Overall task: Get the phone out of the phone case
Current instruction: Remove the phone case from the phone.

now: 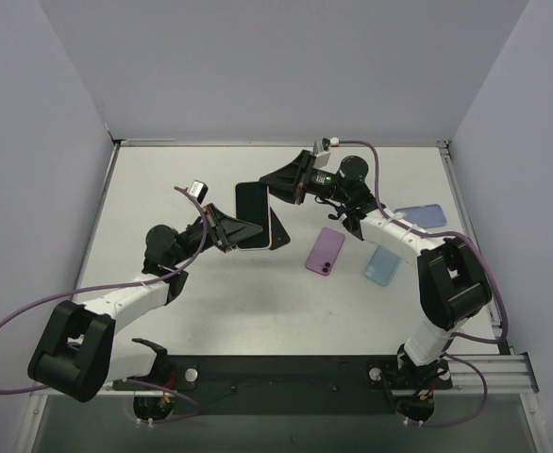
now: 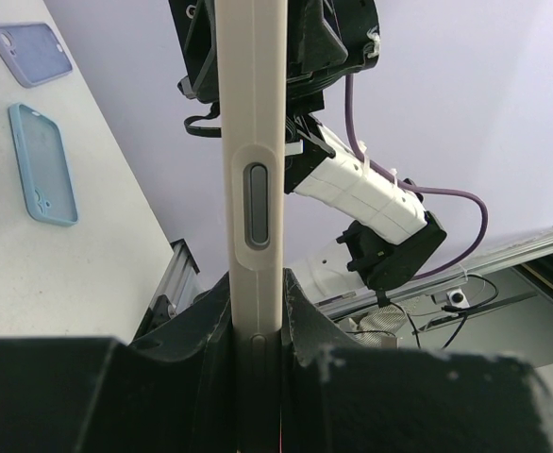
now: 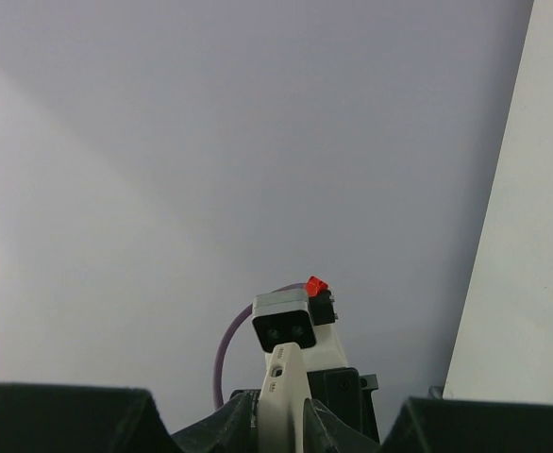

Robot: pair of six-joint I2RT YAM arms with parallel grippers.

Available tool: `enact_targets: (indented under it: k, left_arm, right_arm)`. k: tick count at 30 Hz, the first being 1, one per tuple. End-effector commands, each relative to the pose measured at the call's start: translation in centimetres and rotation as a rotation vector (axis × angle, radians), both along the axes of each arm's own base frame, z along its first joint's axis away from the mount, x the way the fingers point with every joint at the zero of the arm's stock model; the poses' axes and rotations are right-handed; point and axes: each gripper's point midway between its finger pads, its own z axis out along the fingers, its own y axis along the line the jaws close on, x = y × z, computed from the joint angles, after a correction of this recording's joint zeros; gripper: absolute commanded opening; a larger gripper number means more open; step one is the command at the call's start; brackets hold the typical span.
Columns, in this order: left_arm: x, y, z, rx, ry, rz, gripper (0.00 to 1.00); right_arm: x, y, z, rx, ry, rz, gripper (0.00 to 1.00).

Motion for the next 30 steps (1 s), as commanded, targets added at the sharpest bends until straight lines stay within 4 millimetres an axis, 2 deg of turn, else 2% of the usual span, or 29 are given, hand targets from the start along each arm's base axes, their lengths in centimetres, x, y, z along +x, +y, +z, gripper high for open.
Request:
enact_targets:
  k: [1,7,10,11,14,17,18,20,23,26,27,30]
  left_arm:
    - [-0.7,0.6,2.7,-0.046,-0.118,0.019,0.0]
    - [-0.7,0.6,3.2,-0.053,-0.13,0.021,0.0]
    - [-0.7,0.6,3.4,-0.054,-0.133,0.021,0.0]
    - [-0.6,0.6,3.3,-0.054,-0.132,0.021,0.0]
    - [-0.7,0.6,3.4,-0.055,-0.14,0.022,0.0]
    - [-0.9,0.7,3.4,-0.054,-0.16,0.022,0.0]
    - [-1.0,0.7,3.5,-0.055,-0.171,0.025,0.0]
    - [-1.1,0.8,3.8,-0.057,-0.193,0.028,0.0]
    - [-1.3,0.7,4.4,-0.04,-0.242,0.014,0.0]
    - [-1.3,0.6,5.7,-0.019,-0.307,-0.007,0.0]
    - [-1.4,0.6,6.7,-0.023,-0.339,-0.009,0.0]
    - [-1.5,0.5,7.8,-0.02,-0.39,-0.019,0.0]
  right_arm:
    - [-0.4,0.3,2.0,0.025,-0.094,0.01,0.25]
    - [-0.7,0.6,1.3,0.017,-0.082,0.022,0.24]
    - [-0.9,1.0,1.4,0.017,-0.085,0.03,0.12]
    - [-1.1,1.2,1.5,0.017,-0.083,0.037,0.0]
    - [-1.2,1.5,1.5,0.025,-0.071,0.027,0.0]
    - [-1.0,1.4,2.9,0.116,-0.047,0.029,0.0]
    - [-1.4,1.1,4.6,0.193,-0.036,0.046,0.0]
    - [-1.1,1.0,5.6,0.257,-0.015,0.047,0.0]
    - [-1.6,0.7,7.5,0.325,-0.017,0.061,0.0]
    - [-2.6,0.7,9.4,0.358,-0.031,0.082,0.0]
    - [-2.7,0.6,10.2,0.381,-0.035,0.085,0.0]
    - [-3.5,0.2,12.3,0.484,-0.013,0.127,0.0]
